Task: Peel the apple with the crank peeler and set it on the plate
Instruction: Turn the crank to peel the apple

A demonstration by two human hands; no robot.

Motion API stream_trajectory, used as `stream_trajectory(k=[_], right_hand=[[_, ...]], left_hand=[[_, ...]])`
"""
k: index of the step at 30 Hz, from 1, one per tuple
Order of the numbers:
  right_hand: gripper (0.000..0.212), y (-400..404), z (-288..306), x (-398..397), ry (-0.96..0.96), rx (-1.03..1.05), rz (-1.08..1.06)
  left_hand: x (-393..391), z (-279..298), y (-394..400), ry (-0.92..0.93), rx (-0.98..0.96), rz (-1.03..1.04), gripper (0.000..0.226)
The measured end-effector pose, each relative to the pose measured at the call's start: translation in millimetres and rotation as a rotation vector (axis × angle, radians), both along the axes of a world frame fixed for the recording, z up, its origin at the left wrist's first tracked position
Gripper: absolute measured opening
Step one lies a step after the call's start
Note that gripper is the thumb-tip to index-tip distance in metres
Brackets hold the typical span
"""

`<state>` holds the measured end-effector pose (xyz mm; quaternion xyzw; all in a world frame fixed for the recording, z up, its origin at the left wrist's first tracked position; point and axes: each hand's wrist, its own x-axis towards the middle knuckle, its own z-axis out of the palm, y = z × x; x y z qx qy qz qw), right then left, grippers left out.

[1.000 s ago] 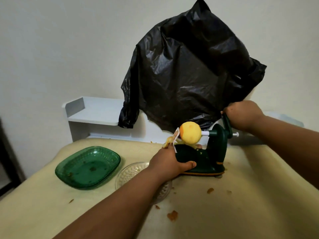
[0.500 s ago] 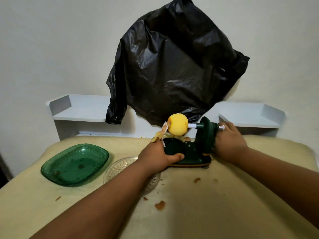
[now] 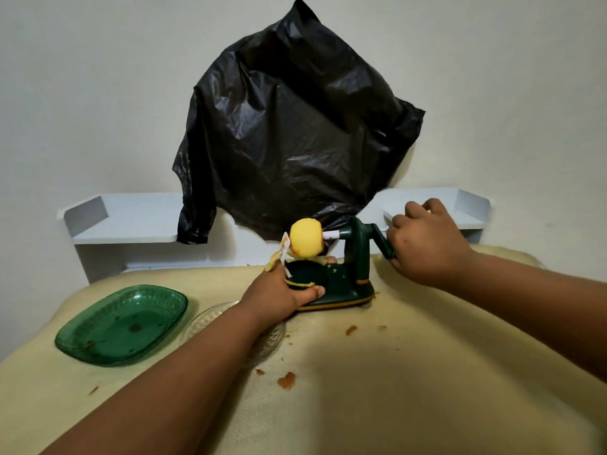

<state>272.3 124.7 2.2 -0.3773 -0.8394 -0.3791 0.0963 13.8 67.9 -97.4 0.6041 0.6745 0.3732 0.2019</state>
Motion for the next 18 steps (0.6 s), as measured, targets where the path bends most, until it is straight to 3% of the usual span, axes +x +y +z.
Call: stream_trajectory(k=[5,9,18], right_hand=[[0.012,23,22,-2,0.149,0.186,0.120],[0.014,55,37,-17,0.246,0.274,0.182],[0.013,100,20,-45,0.324,0.034,-0.075]], left_hand=[[2,3,1,-0.013,0.006,-0.010,0.053],[1,3,1,-0.024,0.002,-0.001,0.053],[-1,2,1,0.015,-0.015,0.017,0.059]])
